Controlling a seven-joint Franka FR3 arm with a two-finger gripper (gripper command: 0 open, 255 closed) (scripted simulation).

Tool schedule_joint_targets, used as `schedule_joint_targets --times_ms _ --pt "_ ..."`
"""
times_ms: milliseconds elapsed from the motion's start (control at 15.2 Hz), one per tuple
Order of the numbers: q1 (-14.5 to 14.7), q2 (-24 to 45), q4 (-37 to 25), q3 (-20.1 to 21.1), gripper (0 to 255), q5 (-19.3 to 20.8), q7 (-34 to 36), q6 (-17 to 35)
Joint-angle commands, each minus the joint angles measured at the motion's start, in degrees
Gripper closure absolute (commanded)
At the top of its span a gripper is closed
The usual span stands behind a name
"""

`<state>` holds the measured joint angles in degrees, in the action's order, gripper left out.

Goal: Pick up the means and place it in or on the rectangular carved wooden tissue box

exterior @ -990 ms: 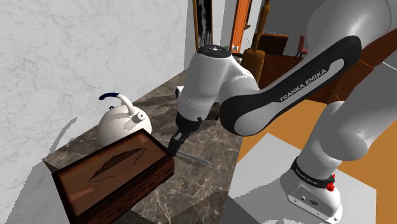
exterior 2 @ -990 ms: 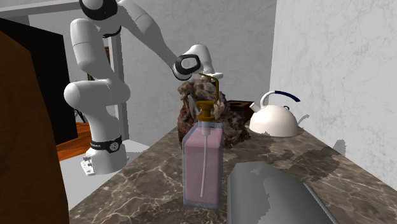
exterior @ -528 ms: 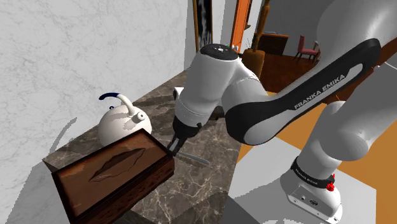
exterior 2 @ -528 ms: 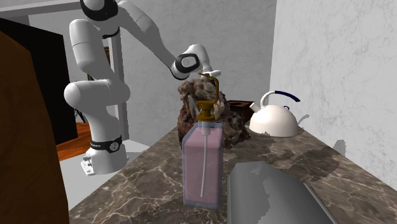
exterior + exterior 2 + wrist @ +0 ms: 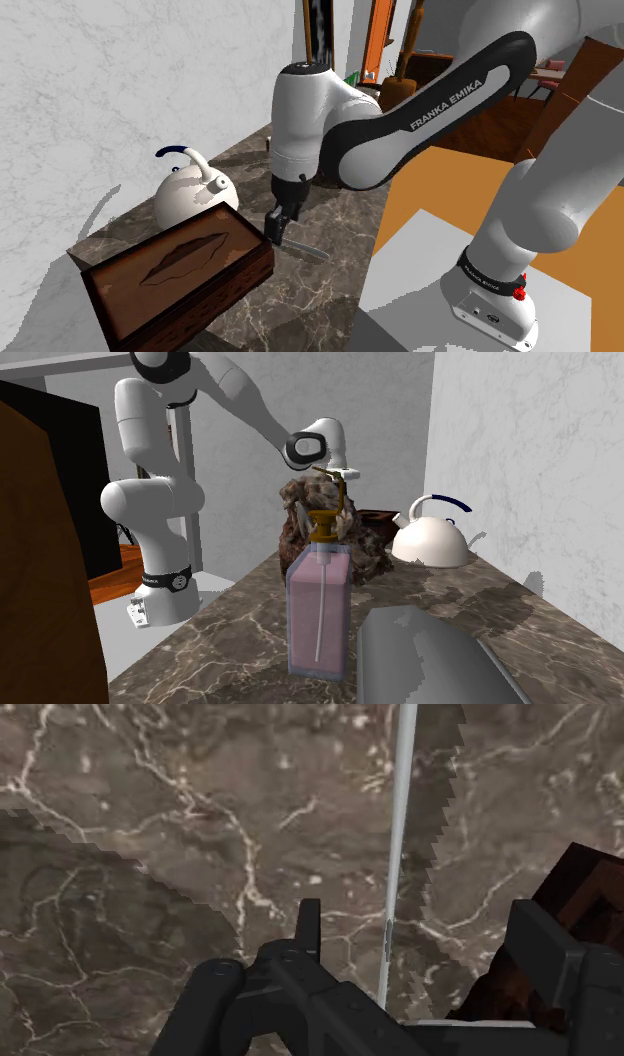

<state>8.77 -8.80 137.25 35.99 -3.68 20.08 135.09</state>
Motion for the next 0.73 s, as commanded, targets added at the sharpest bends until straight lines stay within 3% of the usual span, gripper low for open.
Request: schedule_joint_targets --times_ms 0,660 --pt "-0.84 5.24 -9.13 -1.23 0 -0.31 -1.78 -12.78" --pt "-0.81 8.69 -6.05 -0.75 0 1.85 -0.13 -6.8"
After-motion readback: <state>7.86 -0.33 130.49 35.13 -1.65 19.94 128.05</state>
